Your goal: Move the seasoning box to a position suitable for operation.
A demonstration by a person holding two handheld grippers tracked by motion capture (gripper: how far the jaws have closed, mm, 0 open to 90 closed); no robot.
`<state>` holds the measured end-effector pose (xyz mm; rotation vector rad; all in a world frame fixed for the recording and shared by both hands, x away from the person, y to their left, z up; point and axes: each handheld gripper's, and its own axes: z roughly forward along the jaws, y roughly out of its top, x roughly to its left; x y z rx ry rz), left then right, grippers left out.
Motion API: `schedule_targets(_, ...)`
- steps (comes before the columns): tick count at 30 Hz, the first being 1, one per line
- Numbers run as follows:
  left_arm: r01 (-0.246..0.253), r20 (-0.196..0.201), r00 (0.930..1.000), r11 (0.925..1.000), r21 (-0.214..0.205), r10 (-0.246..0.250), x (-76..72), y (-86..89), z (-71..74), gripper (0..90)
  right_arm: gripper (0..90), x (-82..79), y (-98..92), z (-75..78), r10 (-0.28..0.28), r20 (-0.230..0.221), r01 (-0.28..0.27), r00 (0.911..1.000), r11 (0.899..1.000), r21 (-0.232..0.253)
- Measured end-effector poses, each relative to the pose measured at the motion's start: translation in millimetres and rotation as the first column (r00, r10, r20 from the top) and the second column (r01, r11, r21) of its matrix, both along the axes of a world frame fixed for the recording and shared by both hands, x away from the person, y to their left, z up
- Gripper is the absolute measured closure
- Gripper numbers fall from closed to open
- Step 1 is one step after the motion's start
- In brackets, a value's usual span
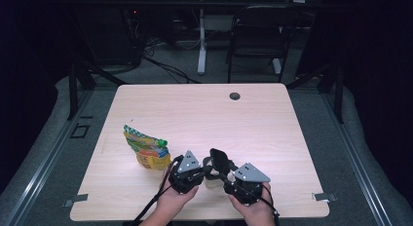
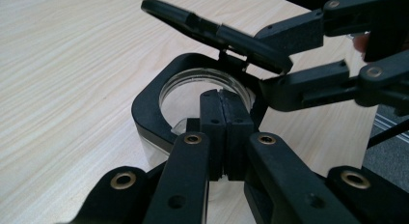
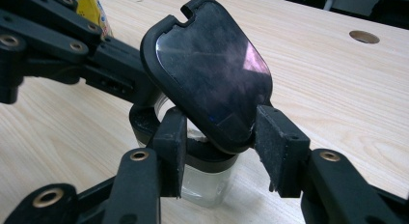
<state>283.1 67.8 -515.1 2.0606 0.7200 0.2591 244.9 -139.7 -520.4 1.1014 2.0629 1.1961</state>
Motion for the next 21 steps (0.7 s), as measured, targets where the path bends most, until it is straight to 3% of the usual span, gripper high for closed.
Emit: schedule_targets(21, 0.006, 0.016, 0.9999, 0.9999, 0.010, -0.006, -0.5, -0.2, -3.6, 90.0, 66.3, -1.9, -9.8, 4.3, -0.011, 0.006, 0.011, 0.9999, 0.998, 0.068)
